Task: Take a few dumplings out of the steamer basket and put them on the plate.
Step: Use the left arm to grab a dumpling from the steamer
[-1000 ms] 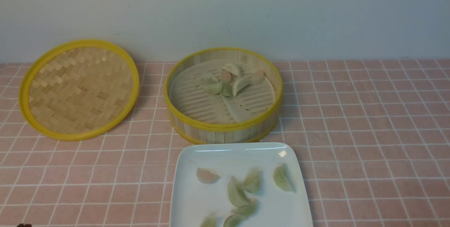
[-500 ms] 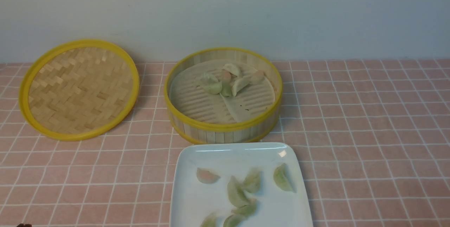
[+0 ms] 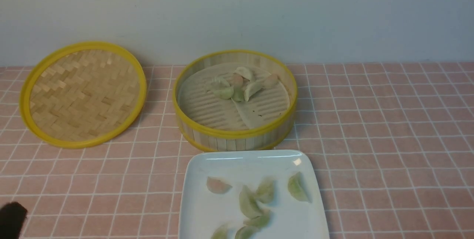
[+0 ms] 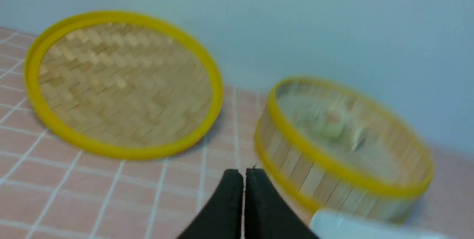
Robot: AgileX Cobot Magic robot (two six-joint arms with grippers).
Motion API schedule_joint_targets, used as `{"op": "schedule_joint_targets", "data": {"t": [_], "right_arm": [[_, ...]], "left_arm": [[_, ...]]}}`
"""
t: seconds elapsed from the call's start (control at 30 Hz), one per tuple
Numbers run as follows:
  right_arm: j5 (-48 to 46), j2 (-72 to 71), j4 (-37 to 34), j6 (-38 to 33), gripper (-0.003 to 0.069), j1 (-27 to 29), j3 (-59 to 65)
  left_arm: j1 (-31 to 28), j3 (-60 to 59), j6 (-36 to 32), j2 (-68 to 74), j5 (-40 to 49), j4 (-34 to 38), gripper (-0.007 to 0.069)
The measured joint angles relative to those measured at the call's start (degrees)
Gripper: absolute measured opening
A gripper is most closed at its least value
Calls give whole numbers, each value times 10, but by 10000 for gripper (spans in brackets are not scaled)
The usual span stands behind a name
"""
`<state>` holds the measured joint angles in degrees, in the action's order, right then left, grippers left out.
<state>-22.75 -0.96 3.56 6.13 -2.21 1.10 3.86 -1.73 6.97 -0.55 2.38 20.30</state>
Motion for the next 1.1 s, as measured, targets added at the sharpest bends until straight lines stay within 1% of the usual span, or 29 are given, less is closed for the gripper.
{"op": "schedule_joint_targets", "data": {"t": [0.07, 0.1, 0.17, 0.23, 0.3, 0.33, 0.37, 0.4, 0.47, 0.5, 0.53, 0.57, 0.6, 0.67, 0.73, 0.77, 0.83, 0.93, 1.1], "right_arm": [[0, 0, 0, 0, -15, 0, 0], [0, 0, 0, 0, -15, 0, 0], [0, 0, 0, 0, -15, 0, 0], [0, 0, 0, 0, -15, 0, 0], [0, 0, 0, 0, -15, 0, 0], [0, 0, 0, 0, -15, 0, 0], [0, 0, 0, 0, -15, 0, 0], [0, 0, 0, 0, -15, 0, 0], [0, 0, 0, 0, -15, 0, 0], [1, 0, 0, 0, -15, 0, 0], [1, 0, 0, 0, -15, 0, 0], [1, 0, 0, 0, -15, 0, 0], [1, 0, 0, 0, -15, 0, 0], [2, 0, 0, 0, -15, 0, 0], [2, 0, 0, 0, -15, 0, 0], [2, 0, -1, 0, -15, 0, 0], [2, 0, -1, 0, -15, 0, 0], [2, 0, -1, 0, -15, 0, 0], [2, 0, -1, 0, -15, 0, 0]], "left_arm": [[0, 0, 15, 0, -108, 63, -6], [0, 1, 21, 0, -158, 78, -6], [0, 18, 29, 0, -204, 88, -6], [0, 66, 32, 16, -203, 73, -6], [0, 140, 33, 62, -144, 30, -6], [0, 209, 35, 117, -79, -11, -6], [0, 219, 35, 125, -54, -17, -6], [0, 316, 35, 215, 59, -57, -6], [0, 412, 25, 314, 199, -79, -6], [0, 423, 22, 325, 230, -82, -6], [0, 500, -5, 414, 341, -88, -6], [0, 535, -19, 458, 379, -88, -6], [0, 576, -52, 510, 442, -86, -6], [0, 655, -123, 619, 521, -72, -6], [0, 687, -155, 664, 543, -62, -6], [0, 727, -195, 723, 564, -39, -6], [0, 786, -239, 807, 581, -9, -6], [0, 841, -260, 880, 586, 10, -6], [12, 943, -288, 992, 587, 9, -6]]}}
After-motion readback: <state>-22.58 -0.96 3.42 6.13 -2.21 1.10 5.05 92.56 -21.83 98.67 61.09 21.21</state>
